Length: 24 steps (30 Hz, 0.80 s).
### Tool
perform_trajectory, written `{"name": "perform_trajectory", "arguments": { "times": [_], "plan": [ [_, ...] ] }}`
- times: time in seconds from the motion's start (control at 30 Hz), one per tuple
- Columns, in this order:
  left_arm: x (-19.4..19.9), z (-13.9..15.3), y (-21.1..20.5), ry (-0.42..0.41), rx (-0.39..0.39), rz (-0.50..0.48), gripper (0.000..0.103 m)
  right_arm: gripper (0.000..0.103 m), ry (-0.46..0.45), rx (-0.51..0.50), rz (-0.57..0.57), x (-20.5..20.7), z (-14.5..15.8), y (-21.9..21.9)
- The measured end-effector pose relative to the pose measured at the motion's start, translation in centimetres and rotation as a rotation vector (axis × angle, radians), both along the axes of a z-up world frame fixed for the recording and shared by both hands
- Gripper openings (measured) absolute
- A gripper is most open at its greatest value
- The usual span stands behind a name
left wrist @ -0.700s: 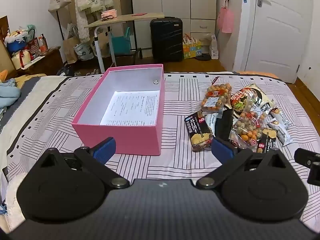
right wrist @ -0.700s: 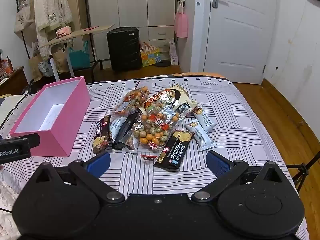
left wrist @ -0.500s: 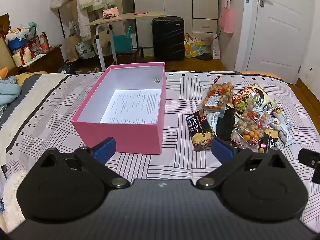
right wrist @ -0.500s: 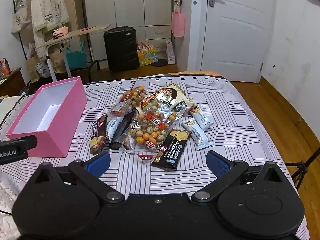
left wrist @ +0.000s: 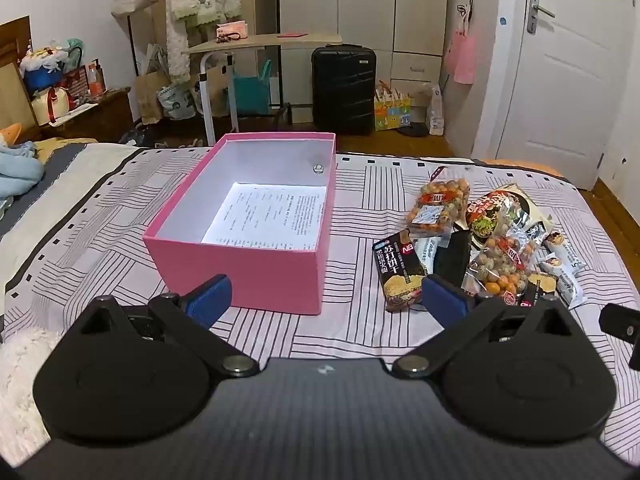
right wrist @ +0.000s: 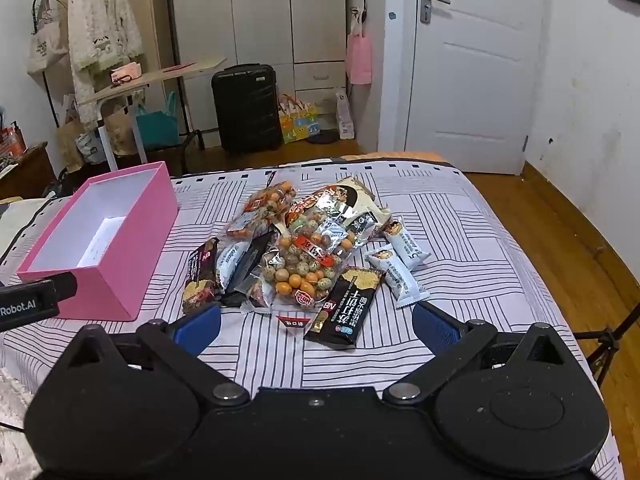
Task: Organize snacks
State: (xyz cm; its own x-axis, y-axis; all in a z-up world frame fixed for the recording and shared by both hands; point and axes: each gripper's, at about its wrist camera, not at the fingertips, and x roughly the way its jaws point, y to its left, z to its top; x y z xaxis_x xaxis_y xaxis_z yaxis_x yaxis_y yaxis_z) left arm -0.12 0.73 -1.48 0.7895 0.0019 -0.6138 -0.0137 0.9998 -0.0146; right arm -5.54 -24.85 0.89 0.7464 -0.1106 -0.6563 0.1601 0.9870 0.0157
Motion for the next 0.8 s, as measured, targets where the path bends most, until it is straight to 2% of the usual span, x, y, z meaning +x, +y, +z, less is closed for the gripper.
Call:
{"name": "perform_trajectory", "arguments": {
  "times": [0.5,0.8],
  "plan": [
    [-0.63,0.11,-0.20,0.001,0.000,-0.023,0.103,0.103,-0.048,-0.016,0.001,-0.49,0.14,0.13],
    [-0.51,0.20,-0.50,0.046,0.017,-0.062,0.103,0.103,-0.067,-0.034,-0.015,-0.77,0.39,0.15]
  ]
}}
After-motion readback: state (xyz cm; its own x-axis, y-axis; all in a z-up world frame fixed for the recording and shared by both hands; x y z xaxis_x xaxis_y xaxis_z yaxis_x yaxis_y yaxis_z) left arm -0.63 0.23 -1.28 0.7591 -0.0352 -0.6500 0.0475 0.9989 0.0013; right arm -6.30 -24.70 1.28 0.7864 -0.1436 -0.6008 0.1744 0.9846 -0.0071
